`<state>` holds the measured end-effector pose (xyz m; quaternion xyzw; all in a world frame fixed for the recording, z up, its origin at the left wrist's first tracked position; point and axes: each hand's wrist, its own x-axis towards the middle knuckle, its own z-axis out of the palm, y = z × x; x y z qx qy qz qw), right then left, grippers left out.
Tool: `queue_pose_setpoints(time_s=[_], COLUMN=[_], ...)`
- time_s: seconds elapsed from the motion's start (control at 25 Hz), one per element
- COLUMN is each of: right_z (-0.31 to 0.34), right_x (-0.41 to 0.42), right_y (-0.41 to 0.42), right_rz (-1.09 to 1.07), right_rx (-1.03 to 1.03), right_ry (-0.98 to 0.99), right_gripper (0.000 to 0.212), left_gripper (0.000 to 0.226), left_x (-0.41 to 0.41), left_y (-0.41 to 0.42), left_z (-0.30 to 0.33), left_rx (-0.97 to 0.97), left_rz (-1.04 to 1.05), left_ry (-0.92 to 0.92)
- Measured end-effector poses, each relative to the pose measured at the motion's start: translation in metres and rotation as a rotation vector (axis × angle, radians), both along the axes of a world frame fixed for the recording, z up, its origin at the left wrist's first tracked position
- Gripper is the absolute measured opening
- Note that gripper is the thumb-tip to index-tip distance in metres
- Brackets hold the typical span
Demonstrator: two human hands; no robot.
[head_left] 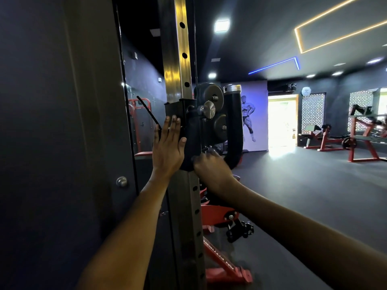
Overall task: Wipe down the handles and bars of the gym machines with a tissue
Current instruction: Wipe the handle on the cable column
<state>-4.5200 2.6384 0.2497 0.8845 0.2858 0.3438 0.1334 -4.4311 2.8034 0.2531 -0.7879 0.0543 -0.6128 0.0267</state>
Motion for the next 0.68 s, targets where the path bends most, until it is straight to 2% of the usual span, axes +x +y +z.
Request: queue_pose_setpoints(time_s=[0.08, 0.28, 0.4, 0.52, 0.6, 0.68], right_z=[0.013, -0.004, 0.004, 0.017, 0.009, -0.022], right_x=[0.012, -0.005, -0.007, 0.012, 0.014, 0.017], right_y=[0.018, -0.014, -0.004, 0.02, 0.01, -0.022], right_rz=[-0.001, -0.156, -0.122, 0.027, 0.061, 0.209], right_rx=[0.003, -0.113, 0.015, 0.266, 0.139, -0.025], right_ry=[0.068, -0.01, 0.147, 0.29, 0.17, -0.073], right_gripper=[0.021, 0.029, 0.024, 0.021, 0.024, 0.024], left_gripper=[0.057, 0.057, 0.057, 0.057, 0.058, 0.058], left_x=[-0.002, -0.003, -0.002, -0.004, -0.006, -0.006], left_y=[0.002, 0.0, -0.002, 0.0, 0.0, -0.001], left_z=[0.002, 0.001, -0.002, -0.001, -0.001, -0.002], left_rx=[0.008, -0.007, -0.011, 0.004, 0.018, 0.006], left_rz=[0.0, 0.006, 0.005, 0.003, 0.01, 0.016], left_ry=[0.017, 0.035, 0.032, 0.045, 0.052, 0.062])
